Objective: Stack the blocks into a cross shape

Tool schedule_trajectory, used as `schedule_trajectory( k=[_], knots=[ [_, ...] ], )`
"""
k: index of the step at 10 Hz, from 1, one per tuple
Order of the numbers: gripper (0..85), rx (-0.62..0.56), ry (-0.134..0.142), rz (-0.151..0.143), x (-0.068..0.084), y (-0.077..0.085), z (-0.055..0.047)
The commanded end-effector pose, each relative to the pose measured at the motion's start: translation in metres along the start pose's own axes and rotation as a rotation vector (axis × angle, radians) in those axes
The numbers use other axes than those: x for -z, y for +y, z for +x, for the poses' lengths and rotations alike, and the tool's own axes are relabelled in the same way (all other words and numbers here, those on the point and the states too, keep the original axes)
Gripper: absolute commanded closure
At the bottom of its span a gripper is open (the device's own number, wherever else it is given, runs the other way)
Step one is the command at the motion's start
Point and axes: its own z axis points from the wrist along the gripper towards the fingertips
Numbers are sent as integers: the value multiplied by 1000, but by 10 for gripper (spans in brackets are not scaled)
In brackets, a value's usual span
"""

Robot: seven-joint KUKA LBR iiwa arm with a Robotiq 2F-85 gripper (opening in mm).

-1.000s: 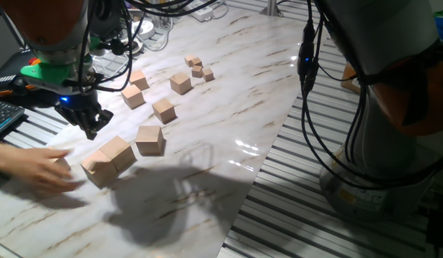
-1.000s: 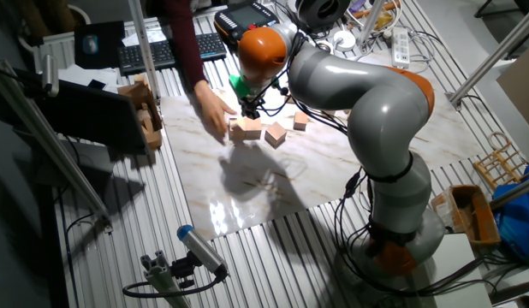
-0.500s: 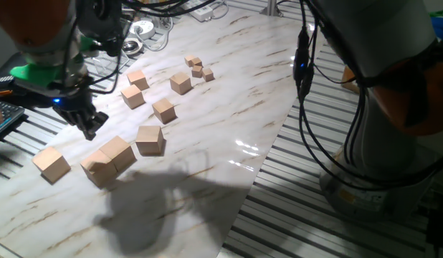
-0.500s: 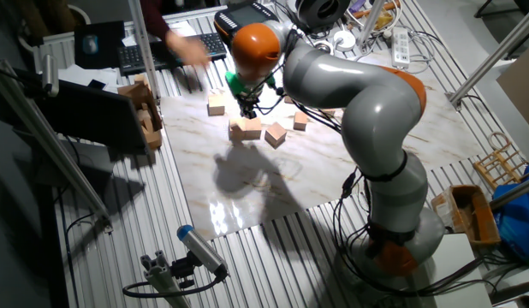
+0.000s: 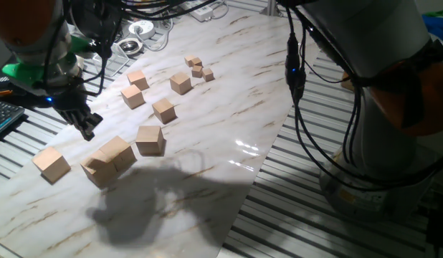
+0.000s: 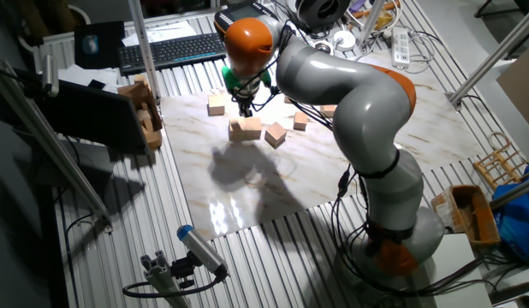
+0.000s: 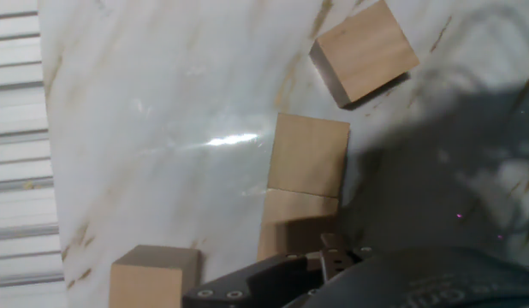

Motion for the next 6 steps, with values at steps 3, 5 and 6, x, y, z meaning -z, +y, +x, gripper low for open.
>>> schedule_trajectory(
  k=[3,5,6],
  knots=[
    [850,-11,18,14,-5,7,2],
    [850,-17,-7,0,-12,14,3],
    [850,-26,-11,-1,-13,16,4]
  ],
)
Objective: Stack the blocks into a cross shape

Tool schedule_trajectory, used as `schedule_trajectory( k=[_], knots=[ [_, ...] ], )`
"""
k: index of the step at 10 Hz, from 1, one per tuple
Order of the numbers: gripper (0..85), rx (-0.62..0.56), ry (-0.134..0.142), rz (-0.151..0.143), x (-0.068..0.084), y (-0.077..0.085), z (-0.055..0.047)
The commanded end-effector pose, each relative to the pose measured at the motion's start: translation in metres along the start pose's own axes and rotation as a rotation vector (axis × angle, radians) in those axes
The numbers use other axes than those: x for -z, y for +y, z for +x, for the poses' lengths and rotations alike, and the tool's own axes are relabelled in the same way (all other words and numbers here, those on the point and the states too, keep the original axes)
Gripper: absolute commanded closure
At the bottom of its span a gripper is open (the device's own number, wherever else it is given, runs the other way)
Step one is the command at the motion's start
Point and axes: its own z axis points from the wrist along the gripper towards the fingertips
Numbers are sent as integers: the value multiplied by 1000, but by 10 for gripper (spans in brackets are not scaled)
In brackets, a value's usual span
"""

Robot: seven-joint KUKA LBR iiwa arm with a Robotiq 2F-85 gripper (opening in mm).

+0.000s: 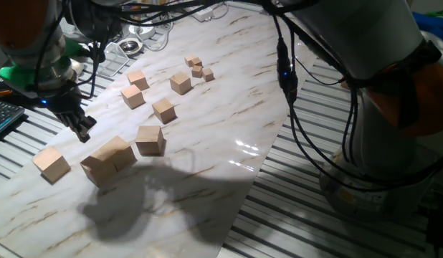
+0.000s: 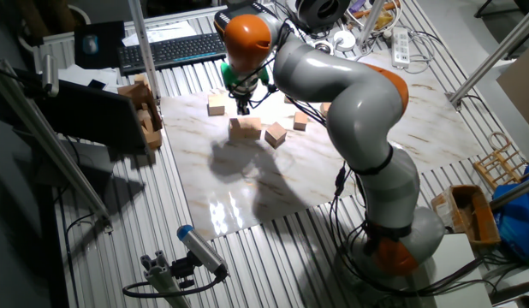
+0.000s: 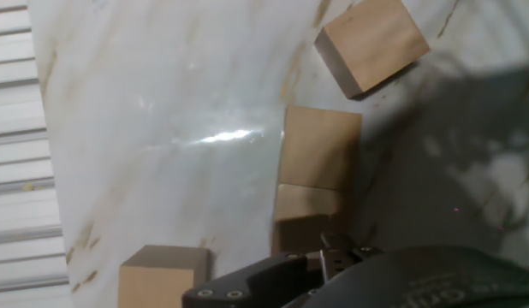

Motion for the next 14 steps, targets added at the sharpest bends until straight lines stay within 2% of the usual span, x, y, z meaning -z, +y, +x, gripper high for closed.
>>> schedule_trajectory(
  k=[1,2,4,6,8,10,11,12,14],
  knots=[
    [850,-8,-11,10,-2,1,2],
    [850,-28,-4,27,-2,2,1],
    [850,-99,0,45,-4,2,4],
    [510,-144,-5,80,-5,2,4],
    [170,-134,-18,78,-6,1,4],
    [170,-53,-3,60,-13,-4,-1],
    [170,-31,1,74,-15,-4,-2],
    [170,-58,-3,122,-15,-4,-3],
    [170,-93,0,142,-16,-5,-3]
  ],
)
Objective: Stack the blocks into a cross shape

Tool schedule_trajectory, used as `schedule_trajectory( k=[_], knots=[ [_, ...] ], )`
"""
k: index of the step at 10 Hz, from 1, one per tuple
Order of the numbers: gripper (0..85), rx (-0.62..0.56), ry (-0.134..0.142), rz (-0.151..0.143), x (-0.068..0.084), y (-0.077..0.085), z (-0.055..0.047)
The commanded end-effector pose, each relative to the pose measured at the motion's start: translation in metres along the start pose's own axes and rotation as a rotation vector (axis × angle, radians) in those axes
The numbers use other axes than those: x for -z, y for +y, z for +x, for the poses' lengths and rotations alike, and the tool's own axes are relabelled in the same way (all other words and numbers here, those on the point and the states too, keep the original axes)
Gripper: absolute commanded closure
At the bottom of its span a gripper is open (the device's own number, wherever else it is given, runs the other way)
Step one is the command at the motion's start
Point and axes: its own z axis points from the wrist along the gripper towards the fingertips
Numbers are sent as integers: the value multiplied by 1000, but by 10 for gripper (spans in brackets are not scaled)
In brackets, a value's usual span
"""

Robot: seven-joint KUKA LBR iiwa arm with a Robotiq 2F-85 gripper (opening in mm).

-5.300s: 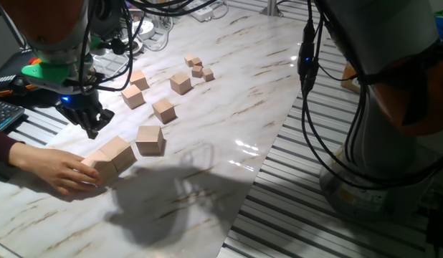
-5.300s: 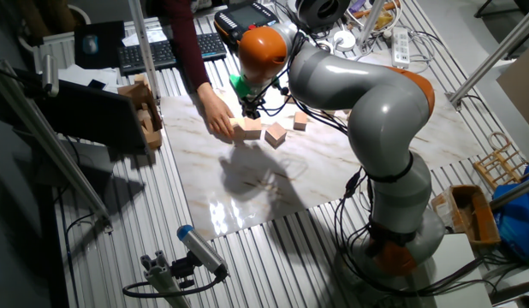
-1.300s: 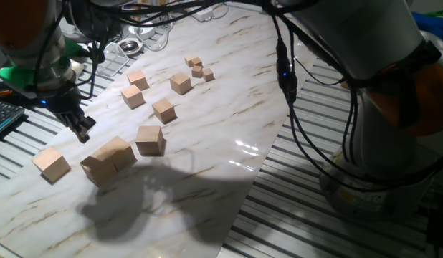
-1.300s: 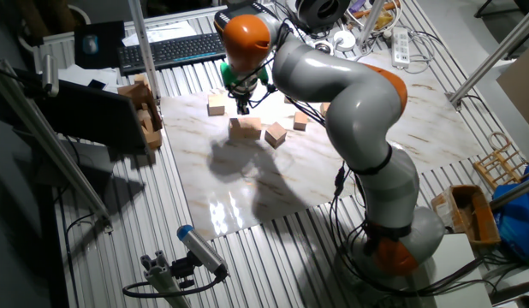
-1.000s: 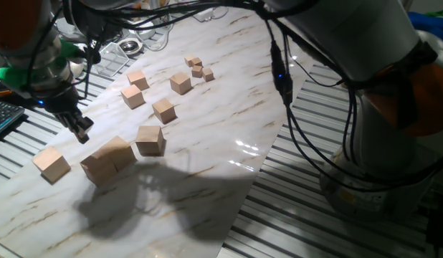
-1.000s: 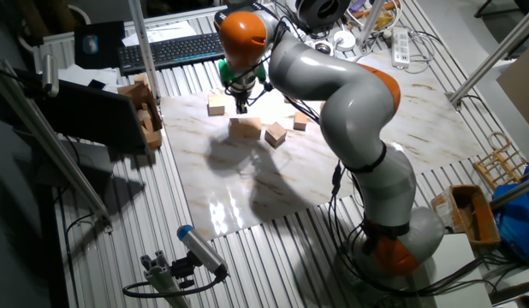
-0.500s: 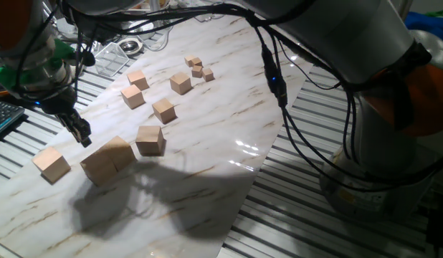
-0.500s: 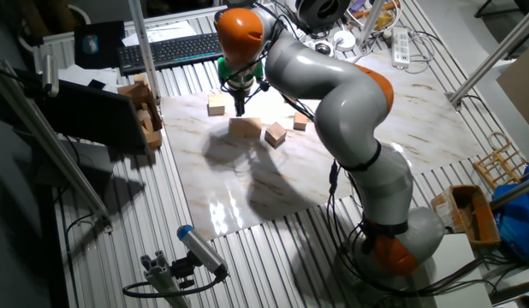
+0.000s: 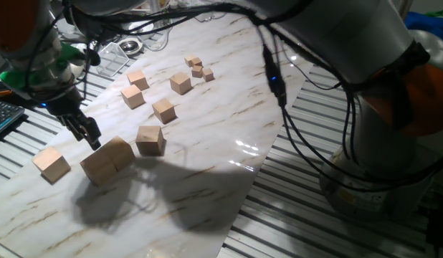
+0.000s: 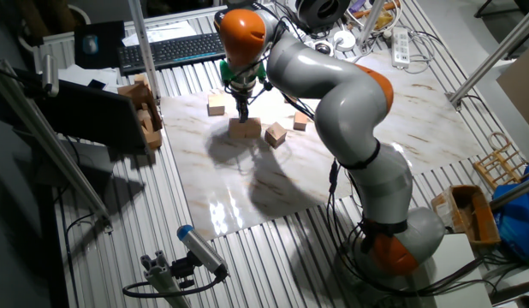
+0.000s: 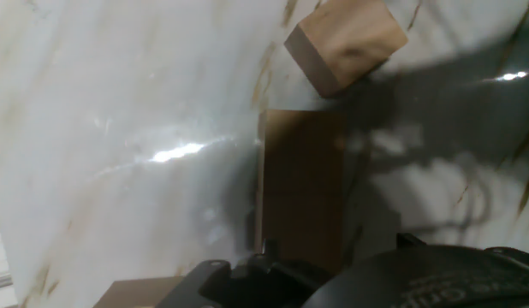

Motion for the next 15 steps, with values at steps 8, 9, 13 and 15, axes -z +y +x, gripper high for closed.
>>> schedule_trajectory(
  k=[8,9,13,15],
  knots=[
    [0,20,17,-57,-25,3,-16],
    [0,4,21,-59,-30,3,-17],
    [0,-14,27,-60,-47,7,-17],
    [170,-4,25,-68,-56,9,-18]
  ],
)
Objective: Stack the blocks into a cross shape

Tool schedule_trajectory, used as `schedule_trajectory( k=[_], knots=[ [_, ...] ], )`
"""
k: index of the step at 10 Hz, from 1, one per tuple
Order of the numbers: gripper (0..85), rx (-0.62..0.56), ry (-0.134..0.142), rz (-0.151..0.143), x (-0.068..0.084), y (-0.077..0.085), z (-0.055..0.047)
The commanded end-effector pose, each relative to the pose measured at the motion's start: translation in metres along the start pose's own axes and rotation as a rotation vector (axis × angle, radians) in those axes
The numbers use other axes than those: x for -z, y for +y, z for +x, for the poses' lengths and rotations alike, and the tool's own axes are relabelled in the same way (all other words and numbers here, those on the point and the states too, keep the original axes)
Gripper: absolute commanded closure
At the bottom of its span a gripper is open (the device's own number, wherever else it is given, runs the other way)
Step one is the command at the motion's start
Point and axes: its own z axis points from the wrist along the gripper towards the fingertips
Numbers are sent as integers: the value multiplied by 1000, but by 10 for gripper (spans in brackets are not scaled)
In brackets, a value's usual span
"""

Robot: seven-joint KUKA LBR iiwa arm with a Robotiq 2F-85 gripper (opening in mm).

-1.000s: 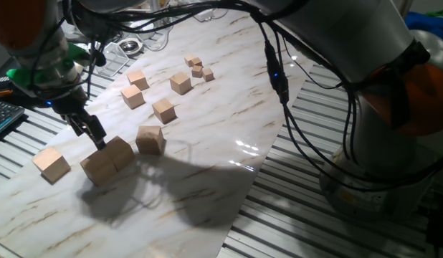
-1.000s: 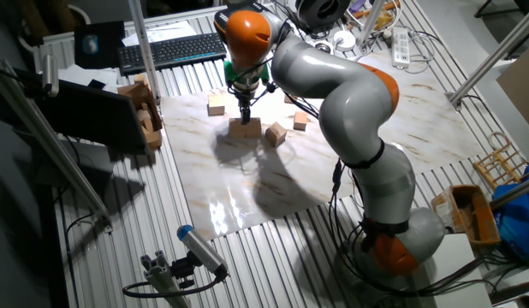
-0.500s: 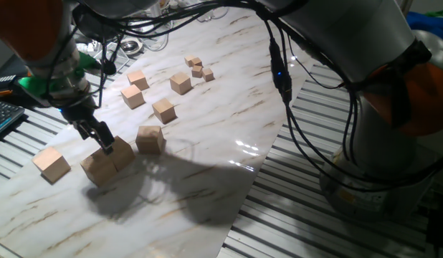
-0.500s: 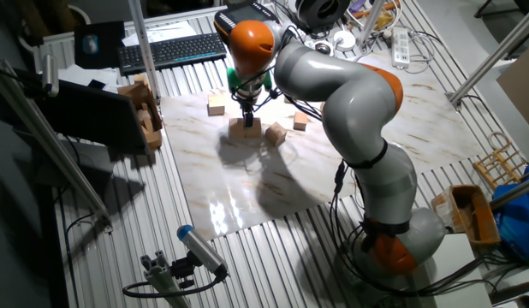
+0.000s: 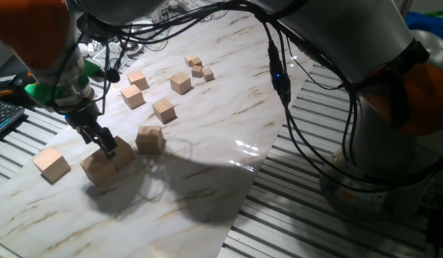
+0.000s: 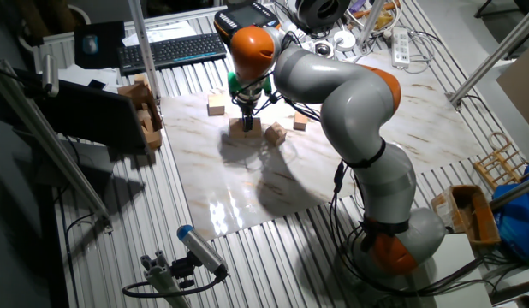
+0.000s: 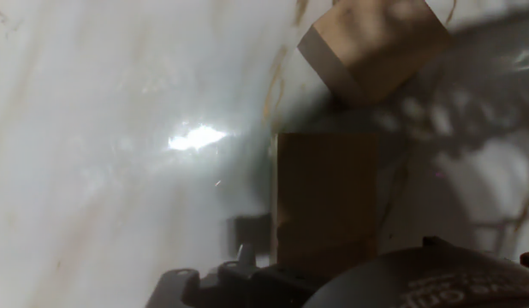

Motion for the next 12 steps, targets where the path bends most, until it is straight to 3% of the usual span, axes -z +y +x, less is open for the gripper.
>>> schedule_trajectory(
  k=[1,3,4,8,12],
  knots=[
    [170,-4,3,-1,-2,0,-1],
    [170,-24,5,-4,-5,1,-2],
    [0,-35,7,-6,-6,2,-3],
    [0,-34,-3,-31,-6,3,-4],
    [0,-45,-1,-29,-11,5,-7]
  ],
)
